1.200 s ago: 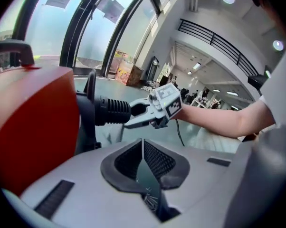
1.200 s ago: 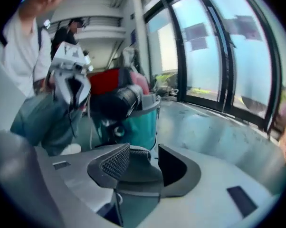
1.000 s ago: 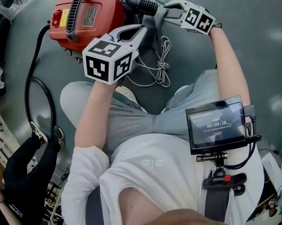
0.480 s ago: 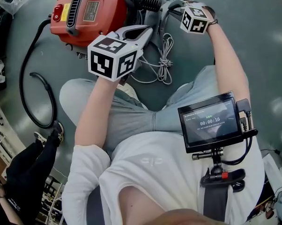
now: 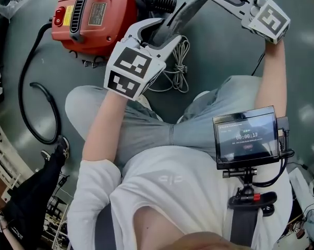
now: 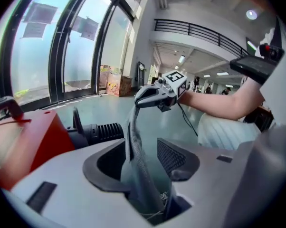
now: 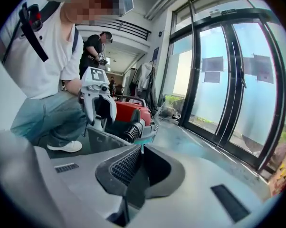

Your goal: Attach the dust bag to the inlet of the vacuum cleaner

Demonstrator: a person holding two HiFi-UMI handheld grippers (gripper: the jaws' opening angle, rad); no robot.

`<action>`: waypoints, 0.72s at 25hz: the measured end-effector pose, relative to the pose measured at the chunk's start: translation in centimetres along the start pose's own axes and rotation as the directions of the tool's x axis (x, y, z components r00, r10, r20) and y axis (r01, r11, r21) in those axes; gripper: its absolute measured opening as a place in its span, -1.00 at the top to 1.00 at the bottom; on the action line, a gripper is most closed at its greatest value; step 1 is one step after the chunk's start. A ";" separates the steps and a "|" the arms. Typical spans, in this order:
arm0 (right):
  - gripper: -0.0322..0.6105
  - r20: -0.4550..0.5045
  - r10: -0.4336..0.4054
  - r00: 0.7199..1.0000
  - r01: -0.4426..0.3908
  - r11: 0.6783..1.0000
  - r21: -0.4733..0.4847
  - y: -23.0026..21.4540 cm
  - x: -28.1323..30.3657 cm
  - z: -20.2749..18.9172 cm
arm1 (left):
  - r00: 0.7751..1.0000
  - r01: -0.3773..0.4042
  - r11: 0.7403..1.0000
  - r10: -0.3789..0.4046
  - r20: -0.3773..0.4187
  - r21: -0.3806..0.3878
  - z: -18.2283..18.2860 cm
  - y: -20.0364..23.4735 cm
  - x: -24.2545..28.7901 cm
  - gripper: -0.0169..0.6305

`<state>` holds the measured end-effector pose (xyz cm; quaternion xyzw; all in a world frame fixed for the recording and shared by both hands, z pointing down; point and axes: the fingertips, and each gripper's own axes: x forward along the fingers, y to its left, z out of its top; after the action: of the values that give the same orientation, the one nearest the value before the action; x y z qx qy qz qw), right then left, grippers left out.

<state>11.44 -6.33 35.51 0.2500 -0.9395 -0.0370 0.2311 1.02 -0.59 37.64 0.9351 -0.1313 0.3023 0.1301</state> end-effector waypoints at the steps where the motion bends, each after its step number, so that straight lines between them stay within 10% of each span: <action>1: 0.83 0.010 0.011 1.000 -0.011 1.000 -0.002 0.5 -0.4 0.4 | 1.000 -0.003 0.999 0.003 -0.019 0.032 -0.3 -0.2 0.4 0.34; 10: 0.88 0.224 0.027 0.974 -0.028 1.000 0.001 0.7 -3.1 5.4 | 0.988 -0.060 0.997 0.065 -0.140 0.043 -3.1 0.1 2.6 0.31; 14: 0.88 -0.137 0.143 0.980 -0.131 0.987 0.088 2.9 0.8 -4.1 | 0.971 -0.076 0.992 0.096 -0.218 0.098 -5.4 -0.5 4.1 0.31; 16: 0.83 -0.300 0.187 0.935 -0.153 0.979 0.133 4.3 1.7 -8.7 | 0.979 -0.059 0.997 0.067 -0.195 0.044 -5.0 -0.4 3.5 0.31; 18: 0.30 -0.465 0.195 0.864 -0.168 0.981 0.100 5.7 2.9 -14.5 | 0.989 -0.036 0.999 0.030 -0.146 -0.038 -3.8 0.0 3.0 0.31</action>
<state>13.19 -2.09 50.67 0.1684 -0.8748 0.0731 0.4483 1.34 0.15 42.41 0.9055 -0.1433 0.3689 0.1533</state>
